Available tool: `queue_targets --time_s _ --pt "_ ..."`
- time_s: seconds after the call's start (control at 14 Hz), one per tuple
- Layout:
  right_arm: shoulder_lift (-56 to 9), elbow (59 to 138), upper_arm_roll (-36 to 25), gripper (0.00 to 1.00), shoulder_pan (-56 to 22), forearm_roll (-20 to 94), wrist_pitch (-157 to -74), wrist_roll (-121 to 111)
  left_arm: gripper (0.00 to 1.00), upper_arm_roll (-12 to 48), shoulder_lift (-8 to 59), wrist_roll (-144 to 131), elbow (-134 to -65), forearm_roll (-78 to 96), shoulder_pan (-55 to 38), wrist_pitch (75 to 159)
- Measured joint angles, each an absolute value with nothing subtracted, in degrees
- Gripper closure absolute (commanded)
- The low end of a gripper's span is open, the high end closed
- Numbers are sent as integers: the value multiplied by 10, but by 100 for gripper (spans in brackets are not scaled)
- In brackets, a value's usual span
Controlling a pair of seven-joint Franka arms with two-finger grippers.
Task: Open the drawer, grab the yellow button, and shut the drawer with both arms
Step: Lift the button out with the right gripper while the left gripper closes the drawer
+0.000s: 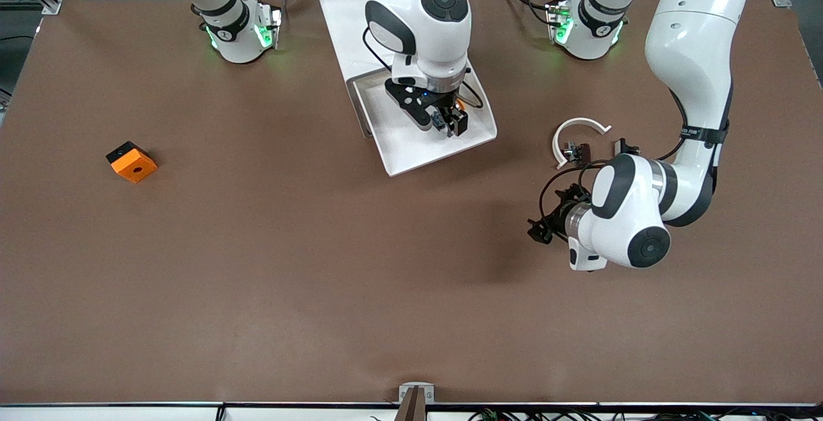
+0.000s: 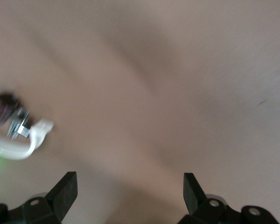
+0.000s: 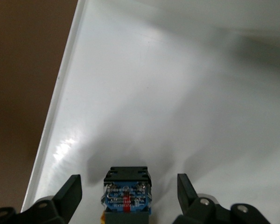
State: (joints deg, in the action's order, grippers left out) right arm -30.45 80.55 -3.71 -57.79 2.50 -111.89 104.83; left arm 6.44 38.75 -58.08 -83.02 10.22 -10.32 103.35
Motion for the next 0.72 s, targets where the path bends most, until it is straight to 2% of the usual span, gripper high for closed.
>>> queue_targets --time_s 0.07,0.36,0.72 --pt "-304 805 -37 100 -578 25 -1119 1049 0 65 378 -579 -844 87 -107 1066" --pt "-304 803 -37 100 -578 25 -1119 1066 0 67 339 -578 -907 48 -142 1218" --pt "-304 775 -38 100 -551 44 -1112 1048 0 67 329 -578 -920 -24 -156 1253"
